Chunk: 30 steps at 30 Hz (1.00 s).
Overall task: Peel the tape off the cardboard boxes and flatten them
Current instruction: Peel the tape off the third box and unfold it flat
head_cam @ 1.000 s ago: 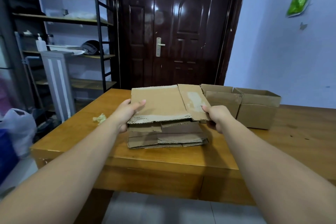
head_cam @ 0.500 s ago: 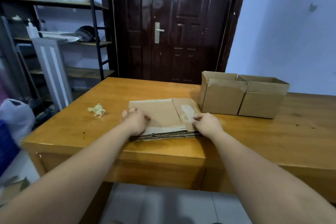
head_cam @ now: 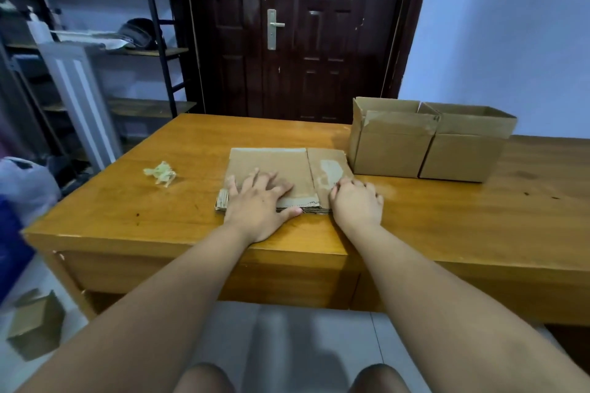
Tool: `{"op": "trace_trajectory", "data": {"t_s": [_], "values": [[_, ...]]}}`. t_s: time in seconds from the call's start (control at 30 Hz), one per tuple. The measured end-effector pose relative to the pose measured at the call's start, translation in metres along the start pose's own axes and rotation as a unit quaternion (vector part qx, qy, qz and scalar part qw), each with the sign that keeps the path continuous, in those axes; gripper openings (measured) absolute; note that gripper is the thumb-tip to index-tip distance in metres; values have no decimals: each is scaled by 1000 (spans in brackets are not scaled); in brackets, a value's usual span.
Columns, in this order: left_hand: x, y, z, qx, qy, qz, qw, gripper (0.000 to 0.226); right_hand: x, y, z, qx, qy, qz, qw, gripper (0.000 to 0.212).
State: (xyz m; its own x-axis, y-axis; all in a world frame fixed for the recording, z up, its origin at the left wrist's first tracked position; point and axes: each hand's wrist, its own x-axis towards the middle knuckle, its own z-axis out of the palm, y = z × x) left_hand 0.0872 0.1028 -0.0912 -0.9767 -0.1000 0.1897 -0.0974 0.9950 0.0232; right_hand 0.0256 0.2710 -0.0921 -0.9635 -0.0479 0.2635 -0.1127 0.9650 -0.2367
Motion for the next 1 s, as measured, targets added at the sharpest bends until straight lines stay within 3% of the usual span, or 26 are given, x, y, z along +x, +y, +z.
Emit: {"op": "trace_trajectory", "data": {"t_s": [0.1,0.2,0.37,0.53,0.77,0.83,1.0], "values": [[1,-2,4,-11,35,3,999,56,4,-3,-6,14,-18,-15,1000,40],[2,-2,2,-25,8,-3,1000,60,12,3,-14,101,-26,-19,994,36],[23,14,-19,-44,-36,-54,997,69,30,18,-29,149,63,-24,987,40],[54,50,-35,-55,13,-38,998,28,52,26,-48,109,142,-38,983,59],[68,66,-13,-86,-14,15,996,30,93,45,-76,11,128,-3,992,76],[69,63,-9,-88,-8,7,996,29,99,51,-77,18,116,-2,993,71],[77,57,-15,-149,-26,-35,988,23,102,50,-76,6,145,-3,989,32]]}}
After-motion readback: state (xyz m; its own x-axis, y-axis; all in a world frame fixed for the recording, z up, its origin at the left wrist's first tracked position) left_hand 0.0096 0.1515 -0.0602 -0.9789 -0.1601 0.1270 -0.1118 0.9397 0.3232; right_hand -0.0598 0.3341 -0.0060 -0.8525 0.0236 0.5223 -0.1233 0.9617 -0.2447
